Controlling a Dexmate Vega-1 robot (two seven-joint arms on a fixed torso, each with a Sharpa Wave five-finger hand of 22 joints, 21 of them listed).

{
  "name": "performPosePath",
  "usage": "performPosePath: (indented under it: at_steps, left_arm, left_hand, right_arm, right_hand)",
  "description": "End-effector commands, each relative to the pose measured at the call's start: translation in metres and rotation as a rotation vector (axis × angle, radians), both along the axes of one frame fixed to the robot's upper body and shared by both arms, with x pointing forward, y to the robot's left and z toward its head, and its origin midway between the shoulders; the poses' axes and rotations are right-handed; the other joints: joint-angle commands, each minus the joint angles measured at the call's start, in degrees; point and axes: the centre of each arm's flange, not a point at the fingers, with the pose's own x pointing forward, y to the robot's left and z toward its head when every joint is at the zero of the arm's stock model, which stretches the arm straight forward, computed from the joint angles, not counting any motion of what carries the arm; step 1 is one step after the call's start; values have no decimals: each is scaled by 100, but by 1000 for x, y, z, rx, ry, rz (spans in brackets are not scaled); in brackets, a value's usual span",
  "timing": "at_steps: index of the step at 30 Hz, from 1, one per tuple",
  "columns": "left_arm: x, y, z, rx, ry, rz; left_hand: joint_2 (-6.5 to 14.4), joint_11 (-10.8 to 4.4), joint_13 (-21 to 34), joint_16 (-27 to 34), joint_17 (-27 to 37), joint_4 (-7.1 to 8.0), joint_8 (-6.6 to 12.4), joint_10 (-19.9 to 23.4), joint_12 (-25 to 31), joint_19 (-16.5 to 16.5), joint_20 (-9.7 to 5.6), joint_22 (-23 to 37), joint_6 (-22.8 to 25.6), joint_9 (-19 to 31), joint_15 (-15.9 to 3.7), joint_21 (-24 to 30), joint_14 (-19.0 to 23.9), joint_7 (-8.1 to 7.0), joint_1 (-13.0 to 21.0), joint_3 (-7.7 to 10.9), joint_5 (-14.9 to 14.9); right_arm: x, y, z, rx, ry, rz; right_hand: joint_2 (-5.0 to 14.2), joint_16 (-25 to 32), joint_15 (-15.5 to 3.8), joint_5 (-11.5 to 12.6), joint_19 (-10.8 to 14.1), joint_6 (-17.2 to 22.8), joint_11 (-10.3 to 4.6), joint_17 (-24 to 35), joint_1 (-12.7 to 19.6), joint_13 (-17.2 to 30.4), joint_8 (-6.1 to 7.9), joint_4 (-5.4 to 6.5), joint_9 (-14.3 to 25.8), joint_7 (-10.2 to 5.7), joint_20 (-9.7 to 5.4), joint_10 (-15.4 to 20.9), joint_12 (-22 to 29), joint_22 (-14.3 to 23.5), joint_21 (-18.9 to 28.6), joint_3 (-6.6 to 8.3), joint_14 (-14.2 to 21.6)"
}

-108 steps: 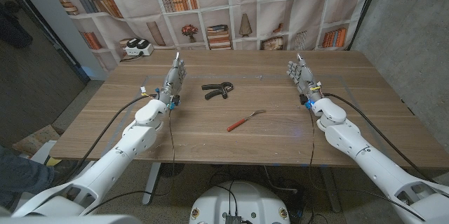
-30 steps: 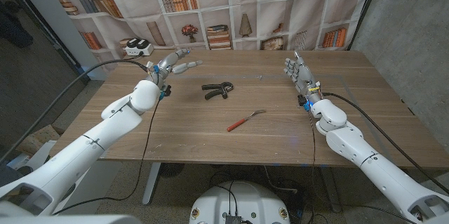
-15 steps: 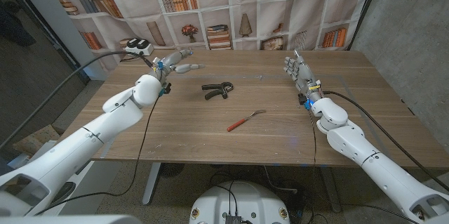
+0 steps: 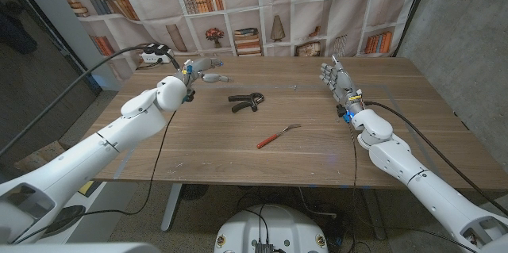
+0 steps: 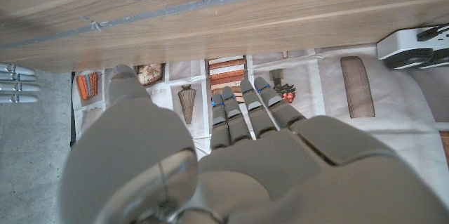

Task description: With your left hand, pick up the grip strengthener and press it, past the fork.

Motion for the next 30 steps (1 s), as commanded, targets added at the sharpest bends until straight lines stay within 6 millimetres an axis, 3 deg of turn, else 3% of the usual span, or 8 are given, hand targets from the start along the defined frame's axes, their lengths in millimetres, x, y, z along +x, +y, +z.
performPosePath:
  at_steps: [1,19,30]
  left_arm:
    - [-6,-13,8,120,23,58]
    - [8,-32,5,249,90,87]
    - [13,-50,9,383,131,127]
  left_hand:
    - [-34,-17,7,2,27,-37,7,43,8,51,-191,5,41,32,-164,23,65,-17,49,0,26]
    - [-46,-18,12,-6,29,-95,-12,148,-18,175,-172,8,134,34,-196,36,204,-33,193,-2,37]
    - [-12,-137,27,11,49,-118,23,397,4,271,-155,15,383,44,-234,34,403,-70,312,-3,49]
  right_arm:
    - [2,1,-2,3,-5,16]
    - [1,1,-2,8,4,8]
    - [0,0,-7,14,20,6]
  right_hand:
    - [44,10,4,-16,42,53,-1,12,14,27,-7,-33,24,30,9,70,-21,24,6,-9,47]
    - [52,12,11,-16,63,62,2,12,12,28,-14,-40,24,33,10,91,-26,25,6,-15,80]
    - [61,10,18,-16,73,56,6,13,9,28,-21,-43,25,24,23,91,-33,25,4,-19,90]
